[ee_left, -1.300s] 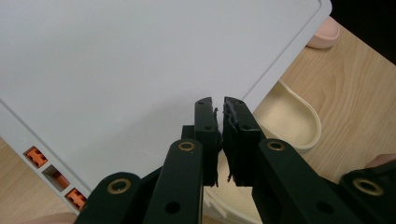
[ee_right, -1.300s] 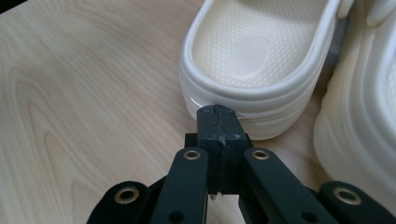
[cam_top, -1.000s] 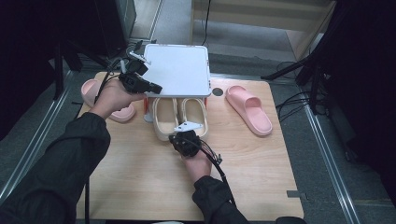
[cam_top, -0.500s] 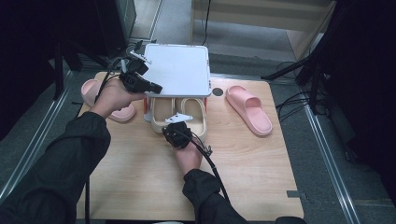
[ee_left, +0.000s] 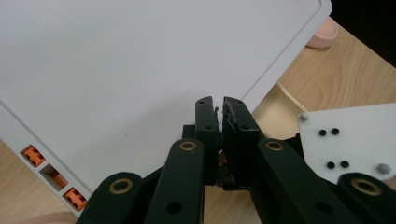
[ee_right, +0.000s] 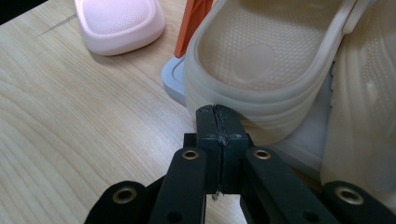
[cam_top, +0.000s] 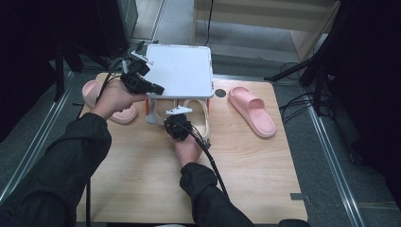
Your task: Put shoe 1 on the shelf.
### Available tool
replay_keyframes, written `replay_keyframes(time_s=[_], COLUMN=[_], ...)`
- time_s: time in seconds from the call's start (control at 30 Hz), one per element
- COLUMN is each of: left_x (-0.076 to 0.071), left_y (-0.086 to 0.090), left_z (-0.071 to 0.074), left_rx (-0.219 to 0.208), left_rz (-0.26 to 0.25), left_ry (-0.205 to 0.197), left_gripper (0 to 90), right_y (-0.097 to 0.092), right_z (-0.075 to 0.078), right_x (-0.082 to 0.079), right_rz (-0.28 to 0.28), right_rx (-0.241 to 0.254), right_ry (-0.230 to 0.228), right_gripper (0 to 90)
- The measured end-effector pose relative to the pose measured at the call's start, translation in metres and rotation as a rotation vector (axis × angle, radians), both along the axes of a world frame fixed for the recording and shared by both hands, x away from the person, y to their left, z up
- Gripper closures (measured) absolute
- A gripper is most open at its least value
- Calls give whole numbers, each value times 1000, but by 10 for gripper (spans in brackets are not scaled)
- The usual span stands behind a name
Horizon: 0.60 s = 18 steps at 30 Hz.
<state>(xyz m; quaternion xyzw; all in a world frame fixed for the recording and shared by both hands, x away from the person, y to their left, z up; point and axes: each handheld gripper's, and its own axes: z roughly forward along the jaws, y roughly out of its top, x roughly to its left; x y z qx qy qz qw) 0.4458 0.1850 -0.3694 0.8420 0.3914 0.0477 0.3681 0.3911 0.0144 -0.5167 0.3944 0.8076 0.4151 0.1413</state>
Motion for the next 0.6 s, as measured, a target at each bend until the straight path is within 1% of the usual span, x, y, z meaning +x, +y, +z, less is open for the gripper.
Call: replay_keyframes(time_s=[0.1,0.13,0.17,0.23,0.33,0.4,0.47,0.53,0.6], left_x=[0,0,0,1,0,0,0,0,0], left_y=[1,1,3,5,4,3,2,2,2], left_z=[0,-1,-1,-2,-2,-1,-1,-1,0], left_rx=[-5,-12,-14,-26,-19,-15,-13,-8,-6], left_rz=[2,2,-5,-3,1,4,7,8,9], left_ry=[1,-2,-2,4,2,0,1,-1,-3], left_gripper=[846,847,846,846,846,846,846,846,846], right_y=[1,0,-1,-5,-12,-17,-23,-30,-39], right_z=[0,0,1,2,2,1,2,3,5], right_x=[1,1,0,-4,-11,-16,-22,-29,-37], right_rz=[-3,2,8,17,40,46,54,62,78], right_rx=[8,16,32,44,61,58,68,70,73], right_ry=[9,17,36,55,75,64,74,63,62], right_gripper=[876,858,851,896,900,900,900,900,900])
